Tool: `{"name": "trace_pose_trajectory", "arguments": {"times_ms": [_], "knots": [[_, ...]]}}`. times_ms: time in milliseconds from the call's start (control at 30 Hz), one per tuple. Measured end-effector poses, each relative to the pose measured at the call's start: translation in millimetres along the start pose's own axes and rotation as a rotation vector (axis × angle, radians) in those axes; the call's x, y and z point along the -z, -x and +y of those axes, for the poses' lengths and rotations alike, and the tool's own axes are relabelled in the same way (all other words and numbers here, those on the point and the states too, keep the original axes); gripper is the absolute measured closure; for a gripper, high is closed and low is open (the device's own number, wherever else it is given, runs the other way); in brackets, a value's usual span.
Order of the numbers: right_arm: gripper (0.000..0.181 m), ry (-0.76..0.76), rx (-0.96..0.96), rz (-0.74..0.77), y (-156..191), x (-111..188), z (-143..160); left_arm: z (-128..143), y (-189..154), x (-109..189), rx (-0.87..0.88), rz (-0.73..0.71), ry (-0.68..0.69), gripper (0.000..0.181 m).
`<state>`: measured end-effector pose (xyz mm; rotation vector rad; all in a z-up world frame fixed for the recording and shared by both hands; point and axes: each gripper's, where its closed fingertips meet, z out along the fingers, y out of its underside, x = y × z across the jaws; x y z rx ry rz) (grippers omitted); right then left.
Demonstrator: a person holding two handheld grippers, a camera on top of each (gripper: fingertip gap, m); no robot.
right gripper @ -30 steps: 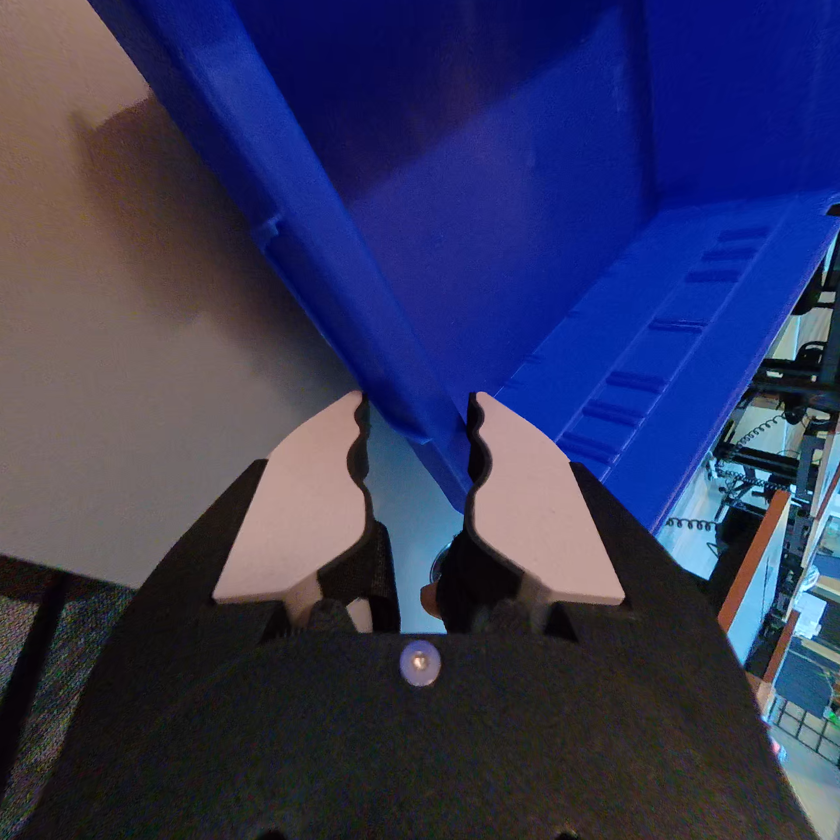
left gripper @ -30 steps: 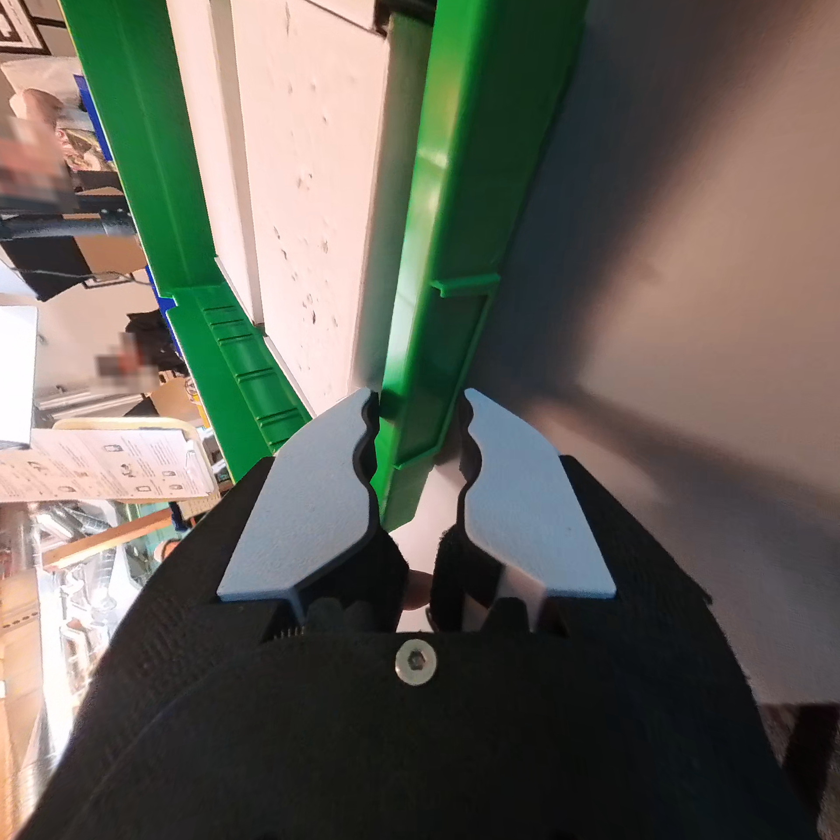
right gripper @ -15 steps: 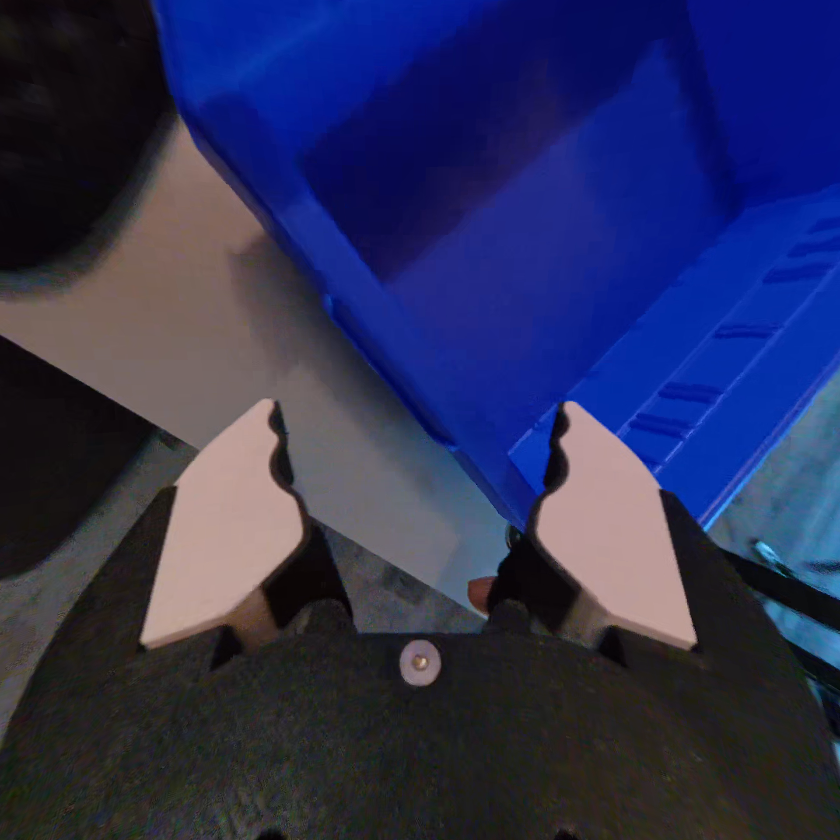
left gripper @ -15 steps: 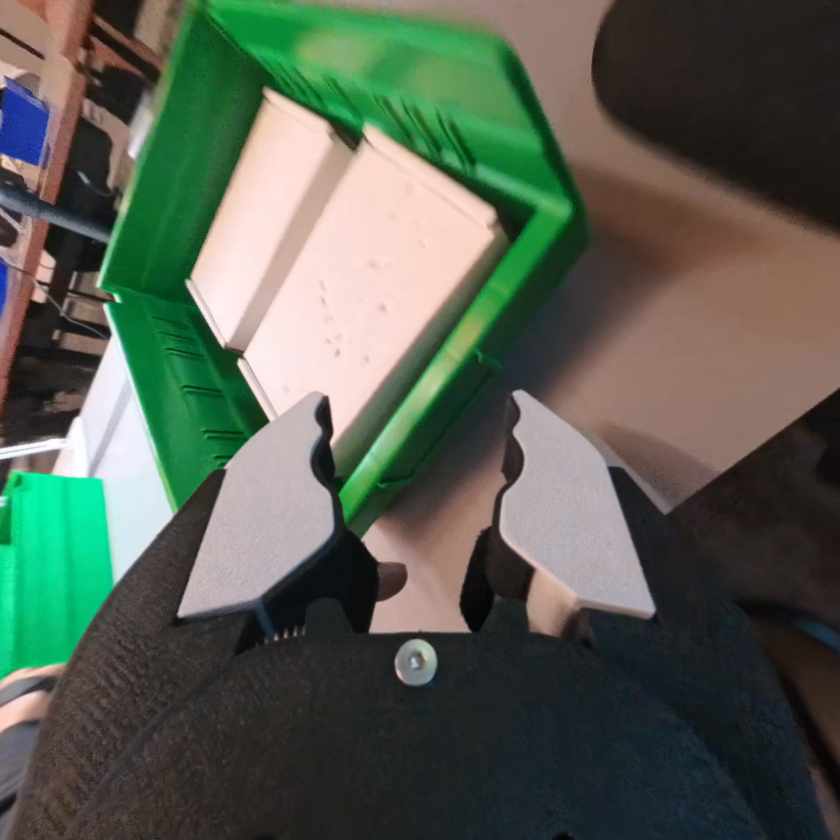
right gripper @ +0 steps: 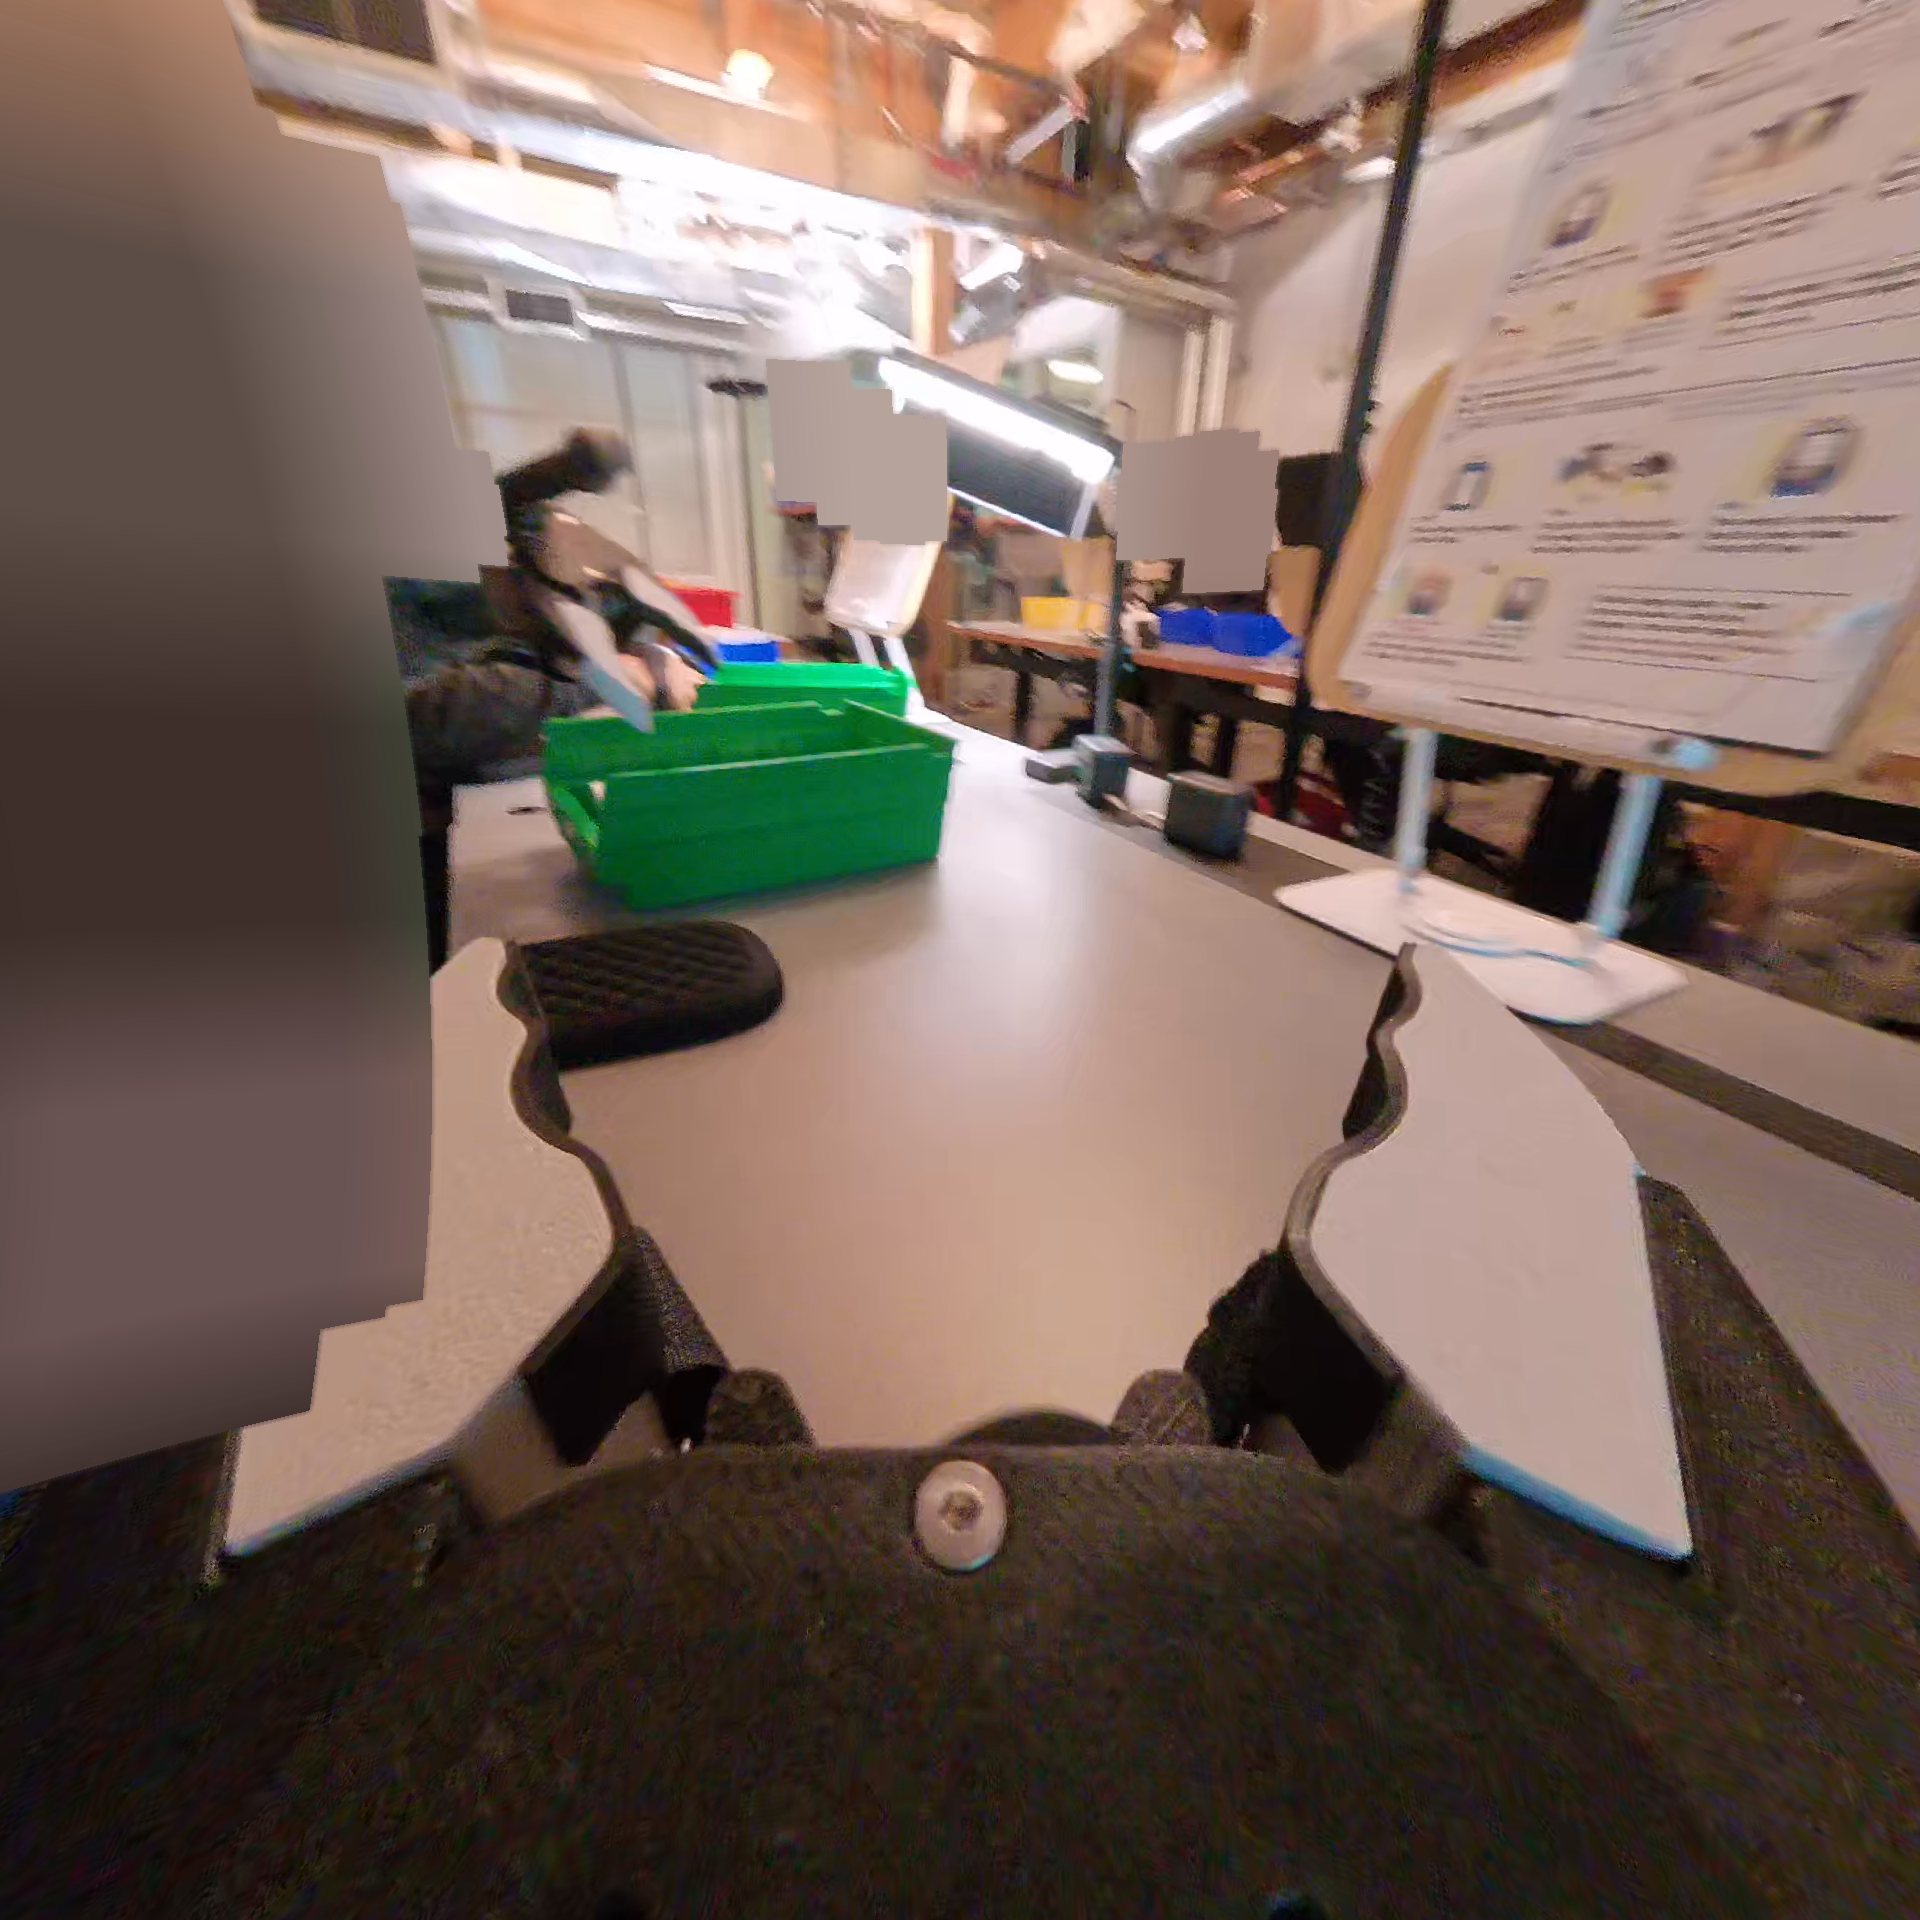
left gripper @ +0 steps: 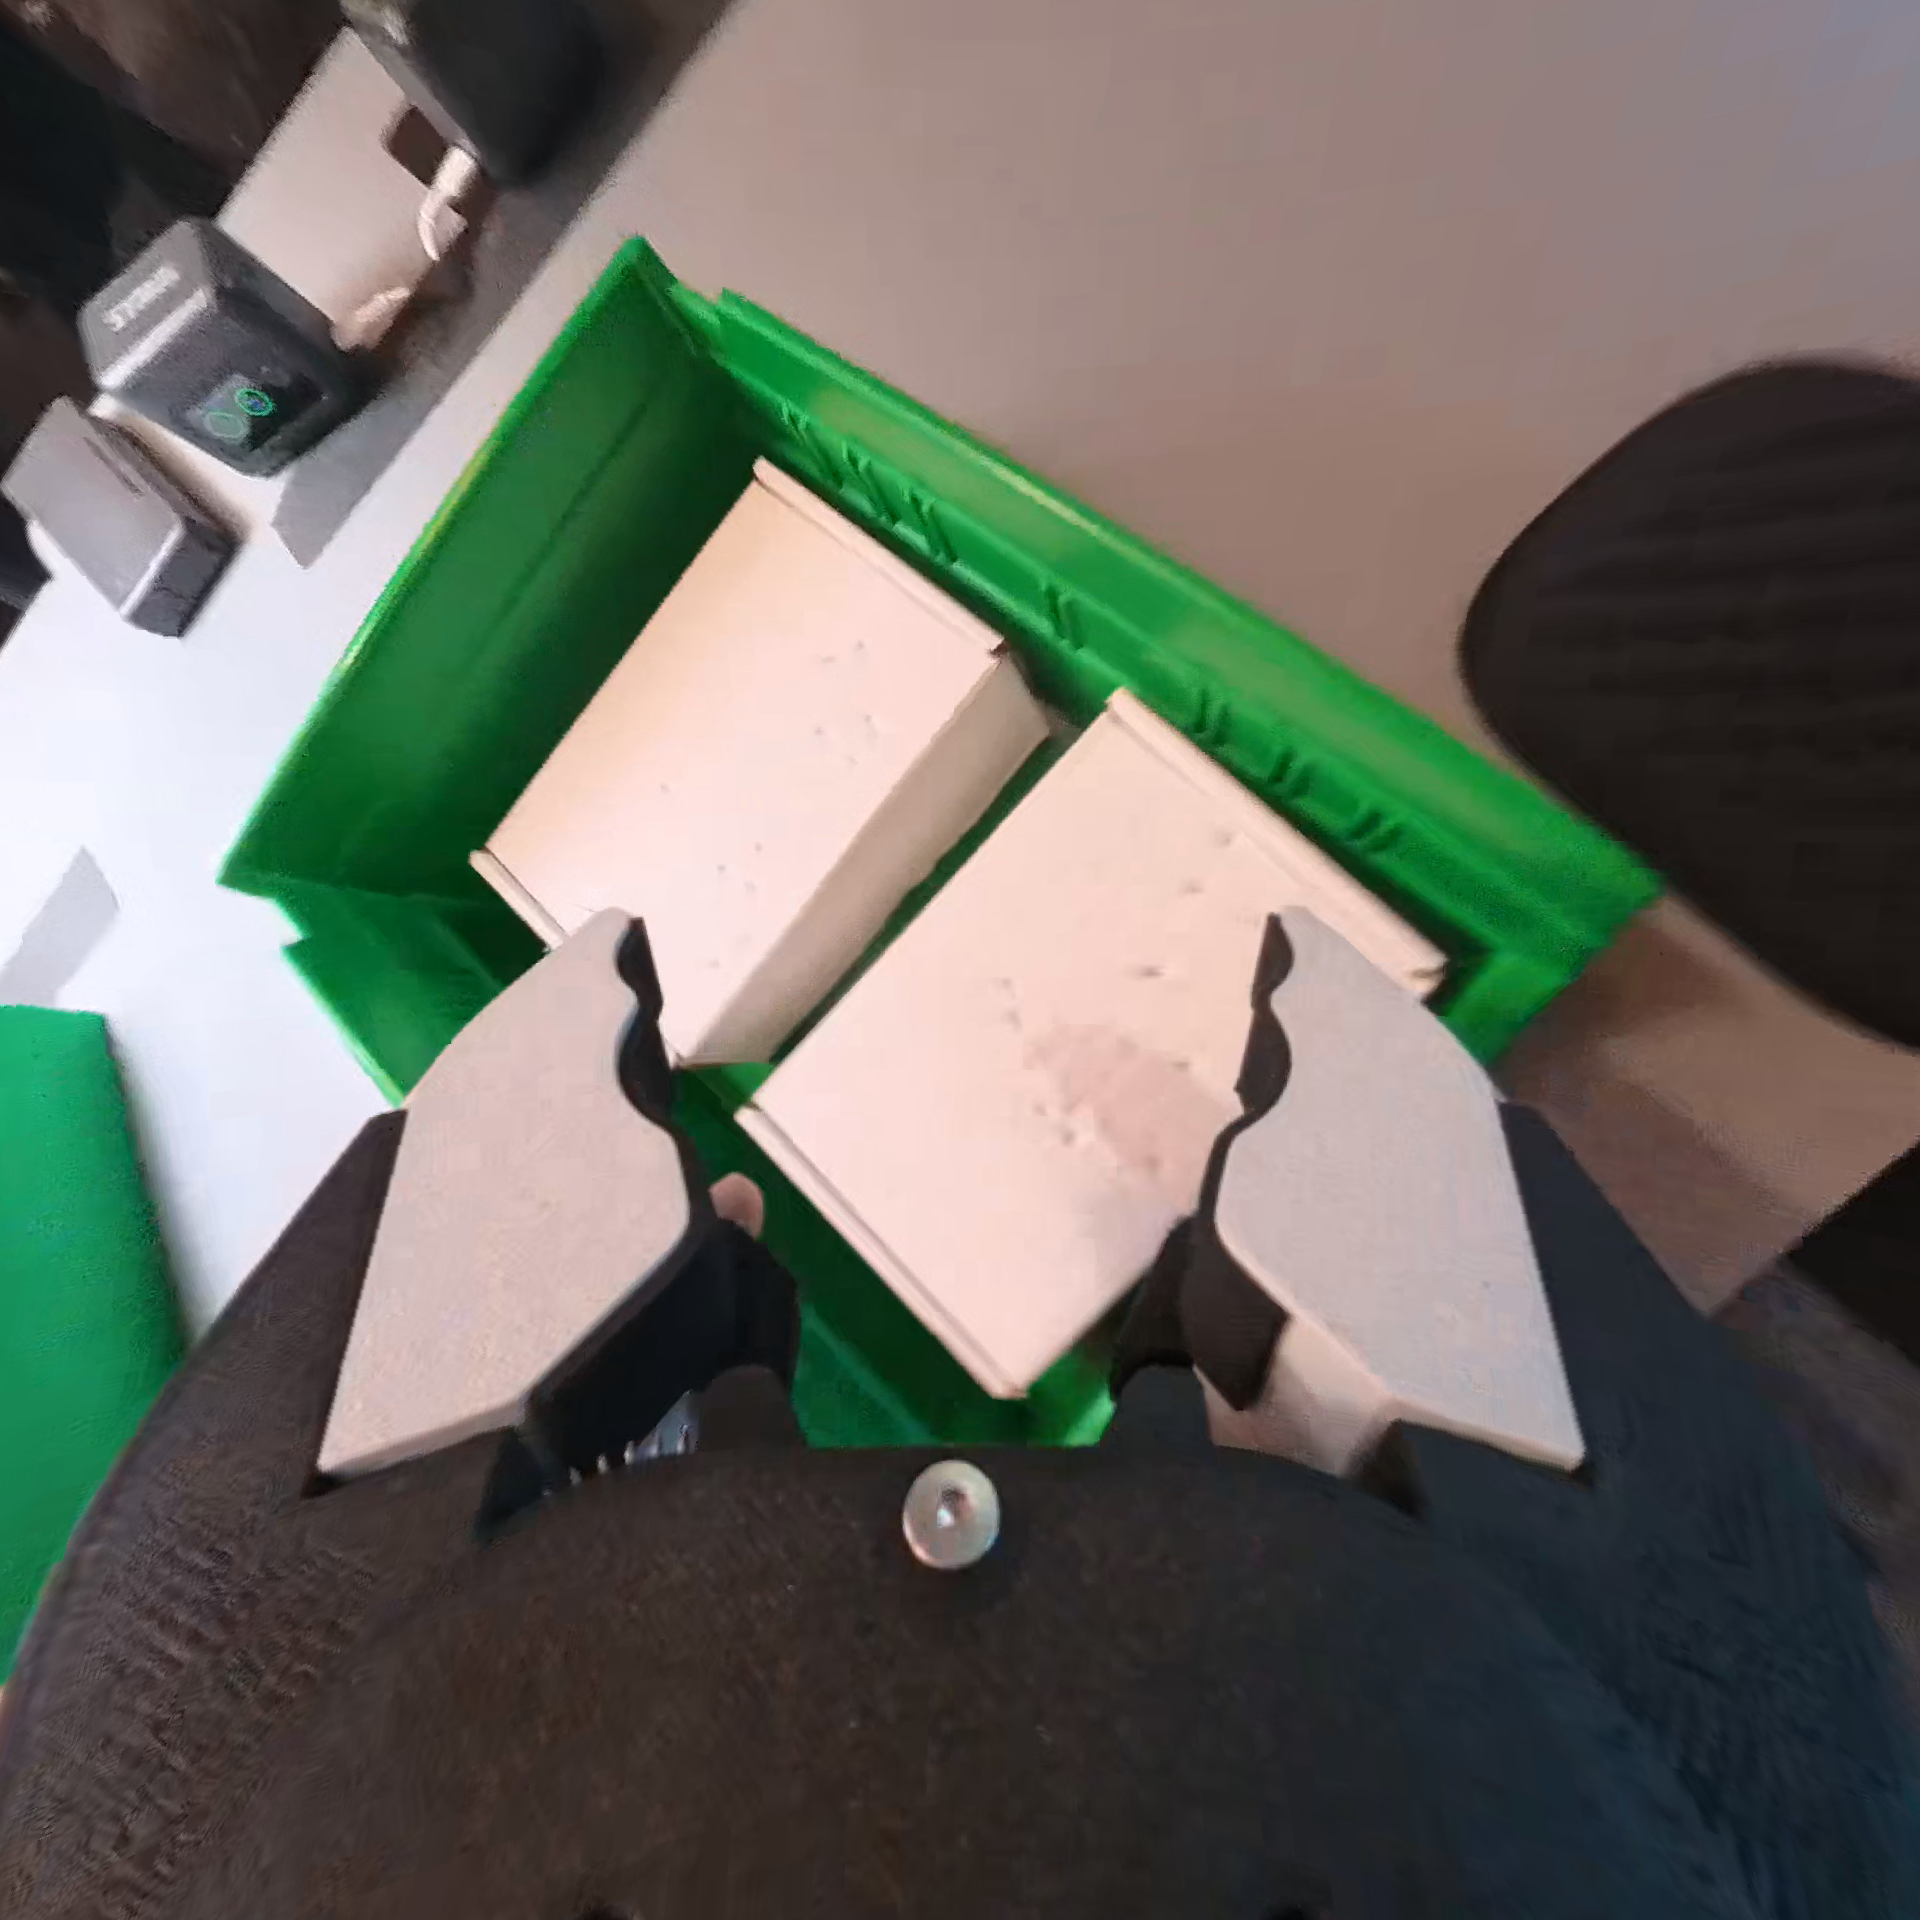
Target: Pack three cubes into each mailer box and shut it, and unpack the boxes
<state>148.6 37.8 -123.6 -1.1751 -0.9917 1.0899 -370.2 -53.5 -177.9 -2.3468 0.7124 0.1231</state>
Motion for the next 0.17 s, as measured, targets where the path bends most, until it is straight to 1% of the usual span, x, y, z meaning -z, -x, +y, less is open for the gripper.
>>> {"name": "trace_pose_trajectory", "arguments": {"times_ms": [100, 167], "knots": [[0.036, -0.043, -0.043, -0.090, 13.6, -30.4, 19.7, 3.3, 15.4, -26.0, -0.090, 0.094, 0.154, 0.068], [0.035, -0.081, -0.061, -0.134, 22.0, -44.2, 27.7, 0.2, 25.2, -40.2, -0.168, 0.126, 0.220, 0.062]]}}
